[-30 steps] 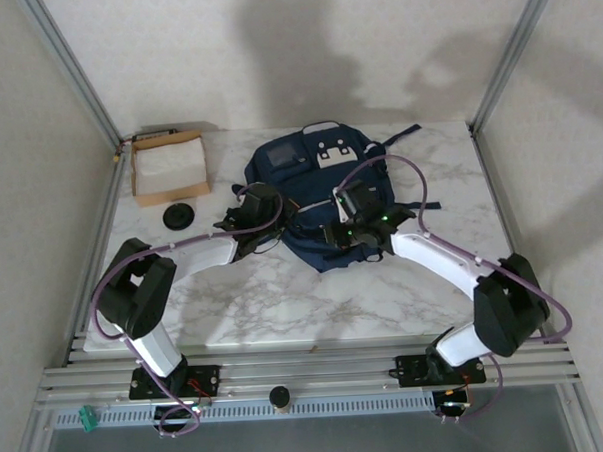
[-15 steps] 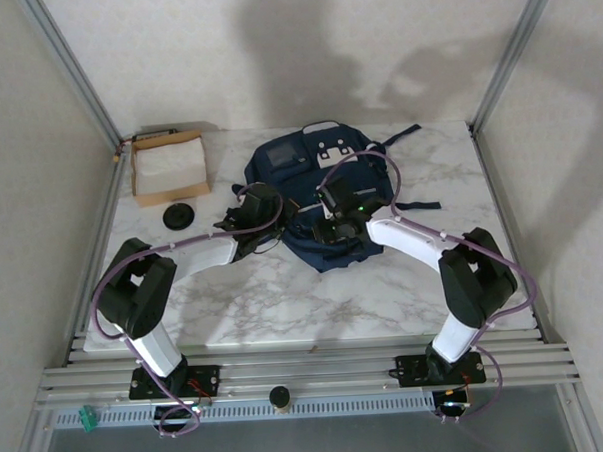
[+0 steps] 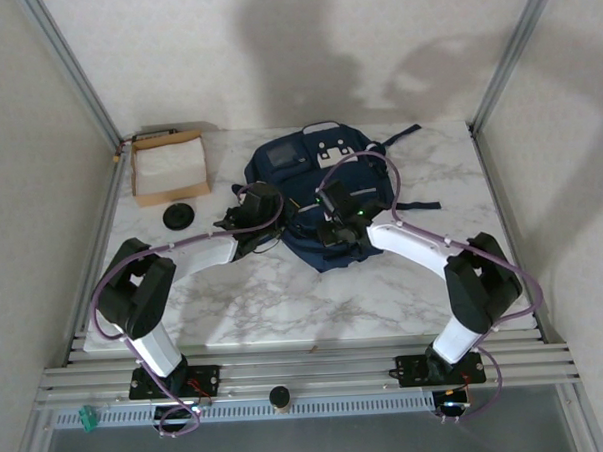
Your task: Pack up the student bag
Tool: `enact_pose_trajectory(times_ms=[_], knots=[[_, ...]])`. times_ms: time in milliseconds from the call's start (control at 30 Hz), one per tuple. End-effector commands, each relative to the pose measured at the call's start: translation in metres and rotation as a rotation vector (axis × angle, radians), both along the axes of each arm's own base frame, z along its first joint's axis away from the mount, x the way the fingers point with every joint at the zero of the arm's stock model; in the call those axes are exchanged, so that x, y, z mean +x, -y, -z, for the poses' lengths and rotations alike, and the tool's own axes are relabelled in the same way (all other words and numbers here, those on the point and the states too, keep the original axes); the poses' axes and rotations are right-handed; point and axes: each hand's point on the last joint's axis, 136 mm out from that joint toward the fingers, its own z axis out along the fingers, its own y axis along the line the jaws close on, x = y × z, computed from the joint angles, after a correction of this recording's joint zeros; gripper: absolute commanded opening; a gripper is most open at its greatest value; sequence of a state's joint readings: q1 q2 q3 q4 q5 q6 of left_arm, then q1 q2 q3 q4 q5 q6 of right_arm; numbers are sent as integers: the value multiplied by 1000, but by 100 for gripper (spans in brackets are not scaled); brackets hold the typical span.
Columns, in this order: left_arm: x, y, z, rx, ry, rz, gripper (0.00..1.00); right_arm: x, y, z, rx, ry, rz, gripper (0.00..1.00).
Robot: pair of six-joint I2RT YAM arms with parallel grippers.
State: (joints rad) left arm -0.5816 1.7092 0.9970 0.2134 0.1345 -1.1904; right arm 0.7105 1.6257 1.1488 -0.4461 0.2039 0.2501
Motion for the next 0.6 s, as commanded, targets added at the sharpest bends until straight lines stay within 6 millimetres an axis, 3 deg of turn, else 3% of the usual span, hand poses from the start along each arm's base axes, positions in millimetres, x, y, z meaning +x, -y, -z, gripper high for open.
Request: enact_pose_trajectory(times_ms=[0, 233, 300, 367, 467, 500, 567], knots=[[4, -26, -20, 82, 43, -64, 0, 3, 46, -10, -66, 28, 119, 3], [7, -70, -27, 195, 59, -56, 0, 5, 108, -15, -58, 23, 280, 0], [12, -83, -25, 209, 47, -43, 0, 6, 109, -17, -64, 27, 280, 0], [20, -96, -29, 210, 60, -30, 0, 0, 89, -17, -35, 11, 208, 0], [28, -95, -36, 189, 76, 27, 0, -15, 31, -27, 74, 9, 83, 0], [28, -89, -42, 168, 87, 55, 14, -17, 15, -31, 116, -3, 67, 0], [19, -76, -54, 104, 111, 92, 40, -11, 3, -37, 167, -13, 85, 0]])
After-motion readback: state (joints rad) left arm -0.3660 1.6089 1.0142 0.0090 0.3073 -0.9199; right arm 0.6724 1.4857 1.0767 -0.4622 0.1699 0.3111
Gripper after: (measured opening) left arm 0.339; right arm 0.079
